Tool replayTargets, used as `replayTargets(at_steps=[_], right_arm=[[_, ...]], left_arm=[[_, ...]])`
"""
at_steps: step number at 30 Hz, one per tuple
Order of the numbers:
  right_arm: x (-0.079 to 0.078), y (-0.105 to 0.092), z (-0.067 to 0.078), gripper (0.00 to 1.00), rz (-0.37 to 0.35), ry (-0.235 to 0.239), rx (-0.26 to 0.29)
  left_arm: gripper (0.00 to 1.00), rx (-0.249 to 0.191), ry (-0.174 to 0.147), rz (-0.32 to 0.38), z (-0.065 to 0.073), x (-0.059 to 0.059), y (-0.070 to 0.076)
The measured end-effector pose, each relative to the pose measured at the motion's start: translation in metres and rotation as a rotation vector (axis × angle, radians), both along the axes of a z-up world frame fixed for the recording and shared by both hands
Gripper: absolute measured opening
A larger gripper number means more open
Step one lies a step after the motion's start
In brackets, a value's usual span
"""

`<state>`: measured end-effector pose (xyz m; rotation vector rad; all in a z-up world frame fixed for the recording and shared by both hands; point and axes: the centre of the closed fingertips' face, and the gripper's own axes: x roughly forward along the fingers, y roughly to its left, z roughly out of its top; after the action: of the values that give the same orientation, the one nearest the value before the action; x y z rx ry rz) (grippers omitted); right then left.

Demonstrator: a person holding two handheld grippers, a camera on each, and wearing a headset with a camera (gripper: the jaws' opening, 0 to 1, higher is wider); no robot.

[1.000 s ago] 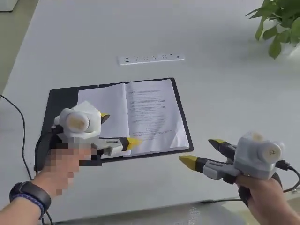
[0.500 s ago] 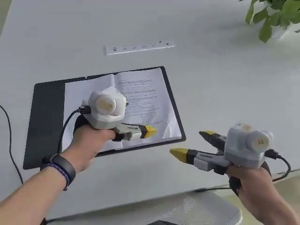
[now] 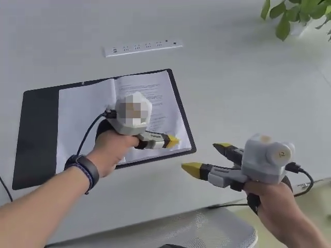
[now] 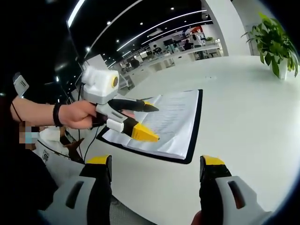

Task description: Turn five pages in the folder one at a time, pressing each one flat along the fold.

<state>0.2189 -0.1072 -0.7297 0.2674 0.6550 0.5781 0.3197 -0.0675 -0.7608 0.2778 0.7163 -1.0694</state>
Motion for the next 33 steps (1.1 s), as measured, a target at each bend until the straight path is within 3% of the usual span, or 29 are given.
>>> replayTargets(at_steps=[7, 8, 16, 30, 33], right_arm=[[0.004, -0.003, 0.001, 0.76, -0.004, 0.004, 0.006], [0.004, -0.003, 0.001, 0.76, -0.005, 0.003, 0.007], [0.01, -0.005, 0.007, 0.76, -0.006, -0.013, 0.009], [0.023, -0.006, 0.005, 0.75, -0.004, -0.016, 0.027], [0.023, -0.005, 0.006, 0.75, -0.005, -0.017, 0.033]], left_arm=[[0.73, 0.037, 0.01, -0.003, -0.021, -0.003, -0.016], [0.73, 0.042, 0.012, -0.006, -0.028, -0.003, -0.018], [0.71, 0.136, -0.029, -0.071, -0.052, -0.009, -0.015], [0.69, 0.093, -0.002, -0.065, -0.048, -0.006, -0.014], [0.71, 0.067, 0.028, -0.052, -0.045, -0.005, -0.015]])
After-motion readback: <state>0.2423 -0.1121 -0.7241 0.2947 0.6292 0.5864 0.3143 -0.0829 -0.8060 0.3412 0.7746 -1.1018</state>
